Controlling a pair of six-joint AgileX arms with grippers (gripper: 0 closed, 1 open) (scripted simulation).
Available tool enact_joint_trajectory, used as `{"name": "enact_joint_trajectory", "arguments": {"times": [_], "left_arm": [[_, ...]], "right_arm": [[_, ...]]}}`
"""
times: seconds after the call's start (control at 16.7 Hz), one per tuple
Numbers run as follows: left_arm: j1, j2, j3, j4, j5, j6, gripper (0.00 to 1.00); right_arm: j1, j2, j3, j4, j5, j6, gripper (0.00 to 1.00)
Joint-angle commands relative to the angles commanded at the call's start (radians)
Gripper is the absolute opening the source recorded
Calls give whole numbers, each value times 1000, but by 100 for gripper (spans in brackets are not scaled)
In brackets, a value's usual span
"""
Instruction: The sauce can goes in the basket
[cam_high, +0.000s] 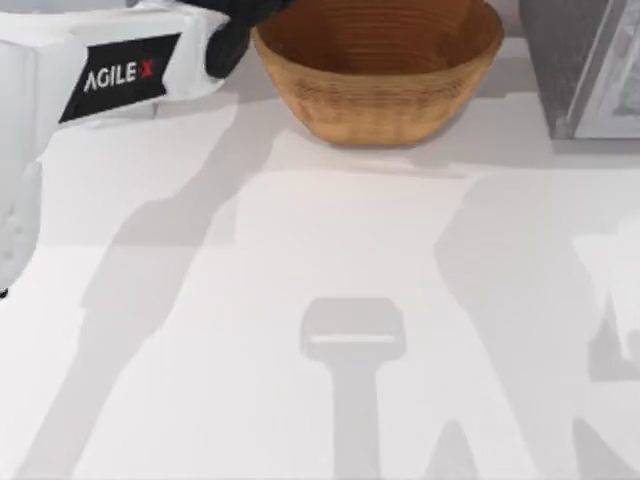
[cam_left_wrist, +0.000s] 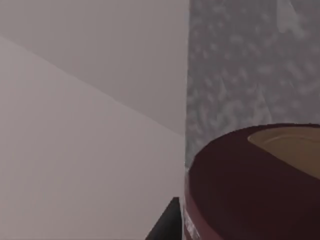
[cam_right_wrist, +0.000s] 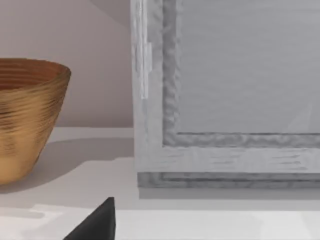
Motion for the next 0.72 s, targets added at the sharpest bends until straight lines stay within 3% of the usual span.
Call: {"name": "enact_joint_trajectory", "arguments": {"times": [0.48, 0.72], "left_arm": [[-19, 90, 118, -28, -17, -2, 0], [-19, 90, 118, -28, -17, -2, 30]], "right_arm": [[0, 0, 0, 0, 0, 0, 100], [0, 0, 0, 0, 0, 0, 100]]}}
